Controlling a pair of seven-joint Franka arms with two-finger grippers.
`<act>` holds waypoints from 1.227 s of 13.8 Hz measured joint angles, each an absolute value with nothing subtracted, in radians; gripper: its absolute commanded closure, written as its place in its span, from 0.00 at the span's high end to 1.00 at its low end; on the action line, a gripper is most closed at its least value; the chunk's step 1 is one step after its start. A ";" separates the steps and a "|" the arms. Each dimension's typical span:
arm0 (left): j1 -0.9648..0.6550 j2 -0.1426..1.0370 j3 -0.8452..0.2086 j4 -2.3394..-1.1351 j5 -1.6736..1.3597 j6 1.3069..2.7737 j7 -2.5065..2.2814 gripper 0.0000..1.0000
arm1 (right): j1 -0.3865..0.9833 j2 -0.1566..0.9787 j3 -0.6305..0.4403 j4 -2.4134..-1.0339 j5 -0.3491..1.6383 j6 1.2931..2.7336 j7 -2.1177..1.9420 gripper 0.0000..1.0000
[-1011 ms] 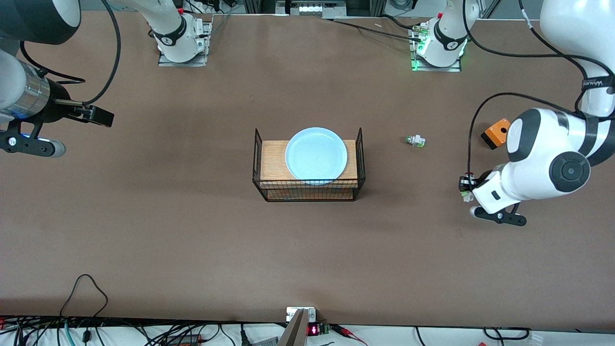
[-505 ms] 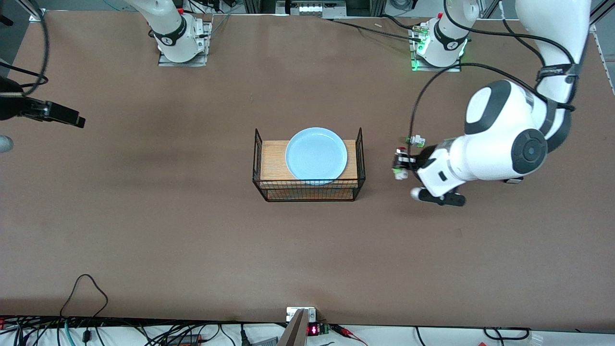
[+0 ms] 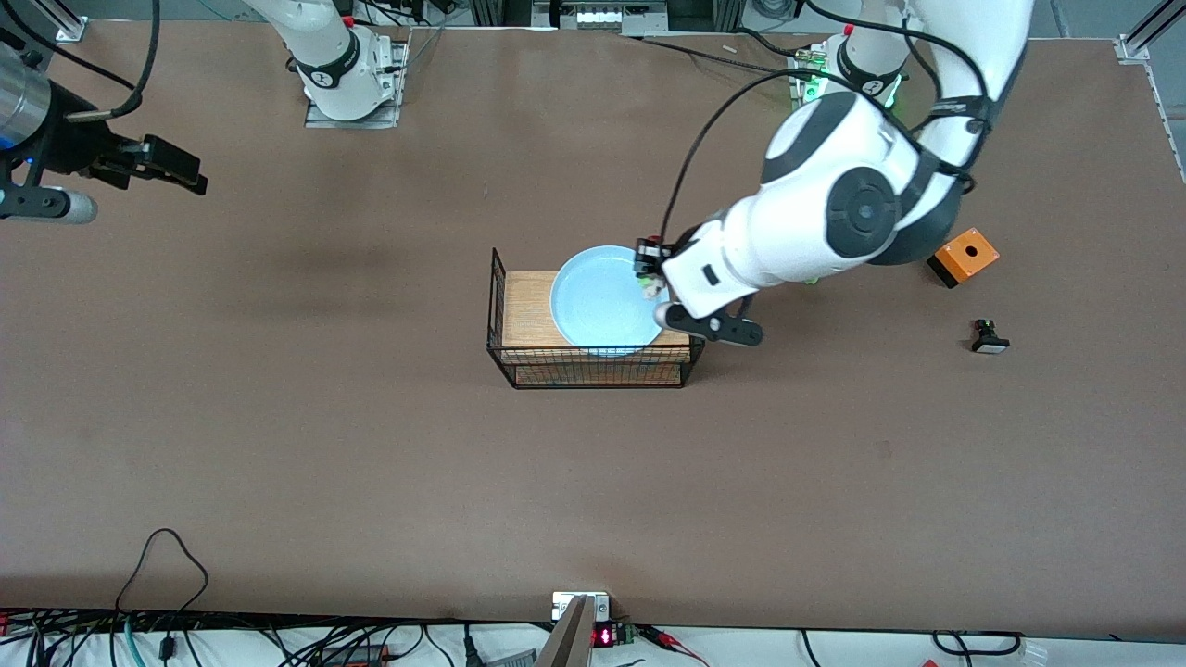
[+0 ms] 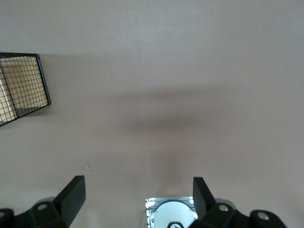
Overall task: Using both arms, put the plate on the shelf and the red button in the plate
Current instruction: 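Carry the white button with the left gripper over the plate, then set the button on the plate and open the left gripper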
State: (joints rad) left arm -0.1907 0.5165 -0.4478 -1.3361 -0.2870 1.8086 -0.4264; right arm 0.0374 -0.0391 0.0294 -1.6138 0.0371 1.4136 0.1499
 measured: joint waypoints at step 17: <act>-0.318 0.693 -0.433 -1.331 -0.126 1.904 -0.527 1.00 | 0.052 -0.029 0.031 -1.610 -0.080 1.452 0.149 1.00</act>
